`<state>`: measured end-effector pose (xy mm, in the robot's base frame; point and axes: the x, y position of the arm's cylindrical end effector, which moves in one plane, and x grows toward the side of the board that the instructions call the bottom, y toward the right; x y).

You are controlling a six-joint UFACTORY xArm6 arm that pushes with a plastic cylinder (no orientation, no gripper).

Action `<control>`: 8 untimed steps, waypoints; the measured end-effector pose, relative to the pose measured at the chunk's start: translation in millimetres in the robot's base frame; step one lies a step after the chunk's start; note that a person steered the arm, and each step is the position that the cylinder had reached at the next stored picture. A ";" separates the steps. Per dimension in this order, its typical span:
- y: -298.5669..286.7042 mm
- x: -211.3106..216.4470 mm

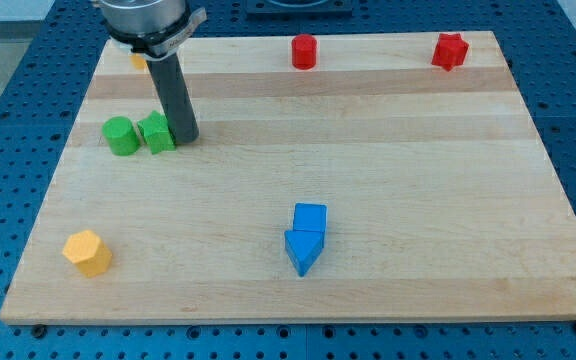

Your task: Move the red circle to the top right

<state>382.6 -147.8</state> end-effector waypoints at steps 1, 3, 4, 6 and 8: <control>0.3 -33.8; 6.9 -101.1; 16.7 -135.6; 70.3 -152.4; 134.4 -152.3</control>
<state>230.3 -13.4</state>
